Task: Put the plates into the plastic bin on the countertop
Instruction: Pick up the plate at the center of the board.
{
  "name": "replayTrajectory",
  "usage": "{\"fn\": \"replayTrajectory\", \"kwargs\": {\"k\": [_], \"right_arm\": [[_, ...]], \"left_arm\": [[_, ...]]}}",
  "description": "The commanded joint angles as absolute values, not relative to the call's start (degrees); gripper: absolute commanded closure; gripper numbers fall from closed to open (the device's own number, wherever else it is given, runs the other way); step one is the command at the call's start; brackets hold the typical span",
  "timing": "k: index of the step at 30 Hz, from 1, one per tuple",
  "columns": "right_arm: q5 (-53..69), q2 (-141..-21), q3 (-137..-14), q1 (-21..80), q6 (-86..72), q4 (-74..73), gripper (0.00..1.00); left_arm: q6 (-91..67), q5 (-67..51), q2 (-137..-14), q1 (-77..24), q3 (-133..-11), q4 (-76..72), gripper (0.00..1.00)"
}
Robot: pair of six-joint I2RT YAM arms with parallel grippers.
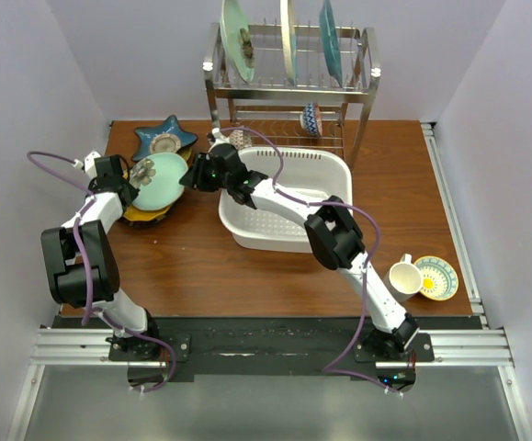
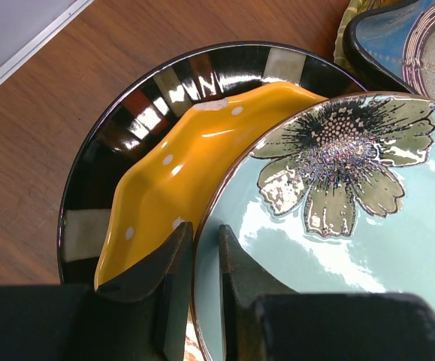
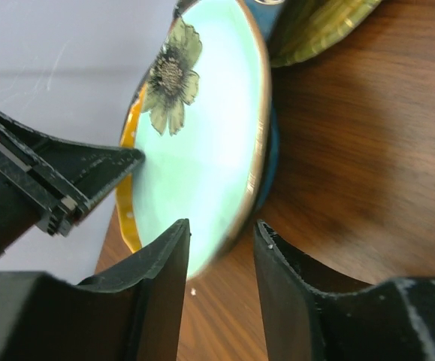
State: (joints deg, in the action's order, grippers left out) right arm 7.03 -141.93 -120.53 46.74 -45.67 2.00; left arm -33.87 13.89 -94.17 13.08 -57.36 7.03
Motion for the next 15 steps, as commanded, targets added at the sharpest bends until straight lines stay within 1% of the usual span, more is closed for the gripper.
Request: {"fn": "replayTrajectory", "kwargs": {"k": [1, 7, 9, 10, 11, 13, 14, 15], "right_arm": [[10.19, -146.24, -128.66, 46.67, -46.23, 1.23, 0.55], [10.02, -149.50, -132.71, 47.37, -47.55, 0.79, 0.54], [10.11, -149.59, -132.80, 47.46, -47.64, 0.53, 0.57], [10.02, -149.33, -132.28, 47.46, -47.64, 0.70, 0.60], [9.93, -148.98, -130.88, 47.46, -47.38, 1.49, 0.74], [9.41, -147.23, -128.77, 47.55, -47.20, 2.63, 0.89], [8.88, -146.69, -126.85, 47.55, -47.20, 3.85, 1.00], [8.70, -146.08, -126.04, 47.64, -47.11, 4.30, 1.00]], "left_arm": [[-34.01, 12.22, -96.94, 13.27, -55.37, 11.69, 0.79], [-34.01, 11.60, -96.94, 13.18, -55.20, 11.51, 0.80], [-34.10, 11.34, -97.03, 13.18, -55.02, 11.25, 0.80], [-34.01, 11.16, -97.03, 13.27, -54.93, 11.16, 0.80], [-34.01, 10.99, -97.12, 13.18, -54.84, 11.08, 0.80], [-34.19, 10.64, -96.94, 13.27, -54.76, 10.90, 0.80], [-34.19, 10.46, -96.86, 13.18, -54.67, 10.81, 0.79], [-34.10, 10.28, -96.68, 13.18, -54.67, 10.72, 0.79]]}}
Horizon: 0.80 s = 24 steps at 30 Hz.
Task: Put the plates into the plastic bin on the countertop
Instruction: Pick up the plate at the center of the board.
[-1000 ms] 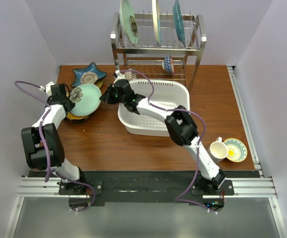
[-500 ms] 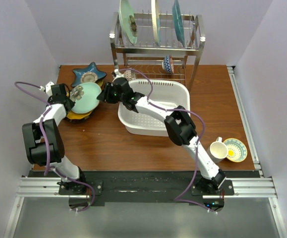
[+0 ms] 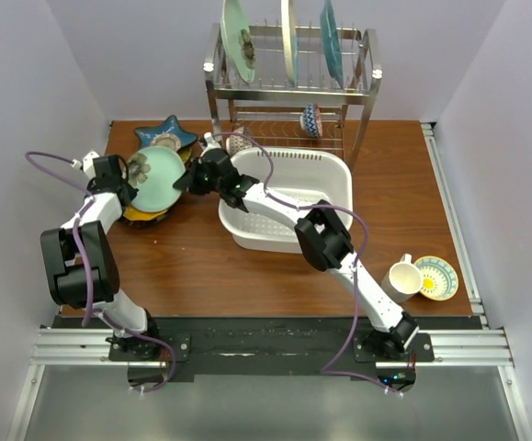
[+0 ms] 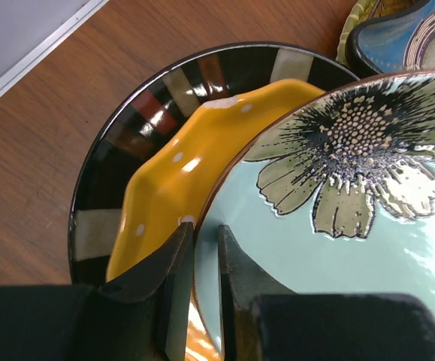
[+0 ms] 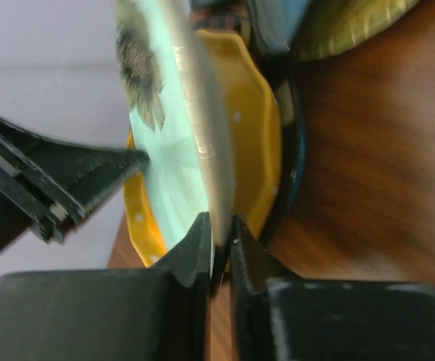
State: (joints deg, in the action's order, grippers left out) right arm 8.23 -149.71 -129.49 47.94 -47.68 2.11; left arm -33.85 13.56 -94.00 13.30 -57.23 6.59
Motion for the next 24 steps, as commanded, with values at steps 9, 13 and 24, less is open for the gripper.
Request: {"fn": "replayTrajectory", "kwargs": {"k": [9, 13, 24], "right_arm": [[8.26, -140.80, -119.36, 48.08, -47.11, 7.21, 1.00], [7.74, -139.31, -118.12, 47.99, -46.15, 7.56, 1.00], [10.11, -137.46, -116.90, 47.90, -47.55, 10.46, 1.00]], "left_arm": [[-33.57, 7.91, -90.89, 13.27, -54.40, 9.40, 0.47], [-33.49, 7.73, -86.76, 13.18, -54.14, 9.05, 0.29], [-32.69, 8.88, -80.16, 13.18, -54.93, 10.11, 0.09]]}}
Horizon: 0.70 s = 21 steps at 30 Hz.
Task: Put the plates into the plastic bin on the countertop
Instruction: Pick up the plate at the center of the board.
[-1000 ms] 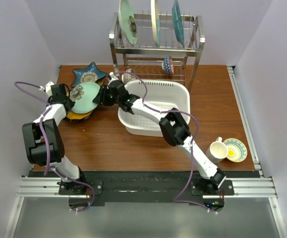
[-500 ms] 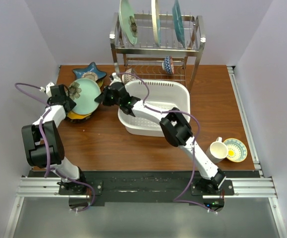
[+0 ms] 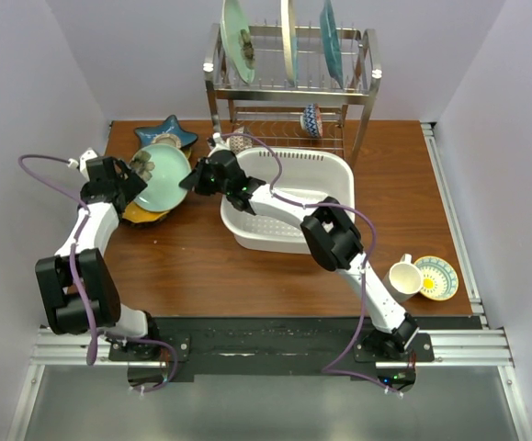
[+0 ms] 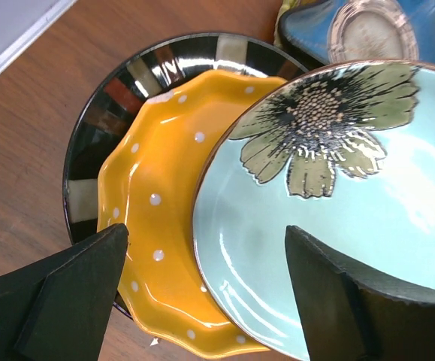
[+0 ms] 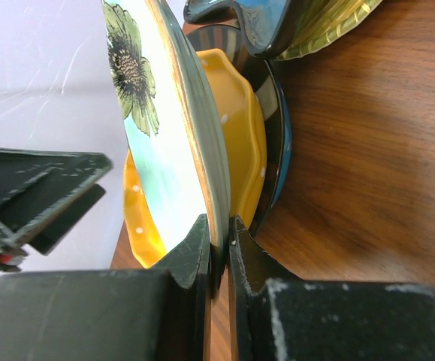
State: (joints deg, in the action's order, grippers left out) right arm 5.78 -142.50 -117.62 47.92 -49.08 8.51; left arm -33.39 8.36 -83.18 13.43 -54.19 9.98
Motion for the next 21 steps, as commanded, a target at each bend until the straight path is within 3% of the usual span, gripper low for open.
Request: {"fn": "replayTrajectory", "kwargs": {"k": [1, 9, 21], "right_arm": [[10.19, -137.11, -116.81, 47.90, -47.64, 10.81, 1.00], [11.42, -135.27, -116.54, 47.90, -48.69, 11.78, 1.00], [11.34, -131.31, -113.21, 47.90, -48.34, 12.30, 1.00]], "left_arm": [[-32.70, 9.14, -79.03, 13.18, -54.76, 10.11, 0.08], [-32.17, 7.65, -74.10, 13.27, -54.93, 9.23, 0.02], [-33.04, 3.08, -69.08, 13.27, -54.49, 6.95, 0.02]]}}
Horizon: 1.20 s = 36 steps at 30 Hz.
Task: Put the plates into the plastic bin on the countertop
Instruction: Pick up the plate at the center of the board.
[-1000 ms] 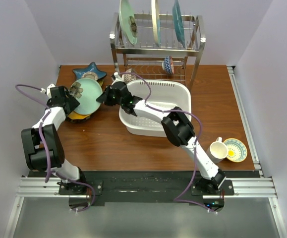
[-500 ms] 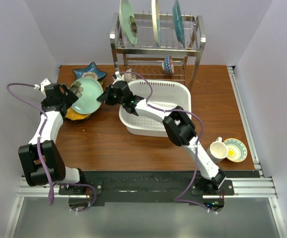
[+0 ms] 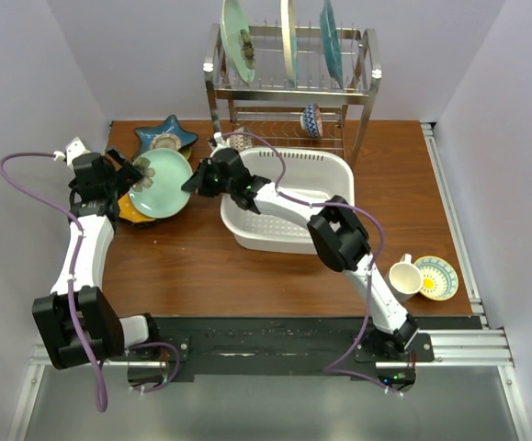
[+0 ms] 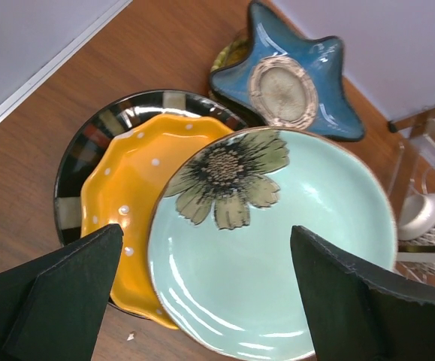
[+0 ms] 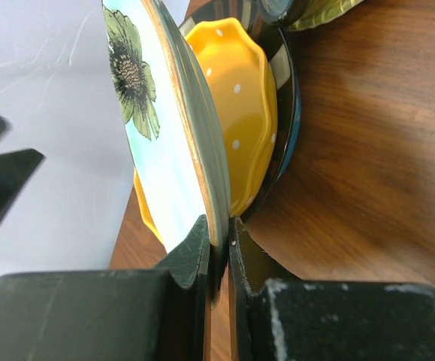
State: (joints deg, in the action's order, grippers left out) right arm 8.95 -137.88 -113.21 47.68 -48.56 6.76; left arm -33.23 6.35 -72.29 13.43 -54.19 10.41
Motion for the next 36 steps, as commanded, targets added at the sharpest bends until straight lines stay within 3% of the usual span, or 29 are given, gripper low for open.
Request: {"fn": "replayTrajectory", "kwargs": {"k": [1, 25, 36], "right_arm": [[11.42, -131.13, -112.77, 47.90, -48.43, 12.57, 1.00], [17.05, -123.14, -102.75, 47.72, -54.31, 22.23, 1.00], [20.21, -128.58, -113.45, 47.81, -58.80, 22.86, 1.00]], "left_arm": [[-33.31, 1.68, -68.56, 13.27, -54.14, 6.60, 0.01], [-32.87, -0.09, -64.34, 13.18, -54.05, 7.29, 0.00], [-30.59, 1.93, -61.79, 13.27, -58.53, 11.51, 0.00]]}}
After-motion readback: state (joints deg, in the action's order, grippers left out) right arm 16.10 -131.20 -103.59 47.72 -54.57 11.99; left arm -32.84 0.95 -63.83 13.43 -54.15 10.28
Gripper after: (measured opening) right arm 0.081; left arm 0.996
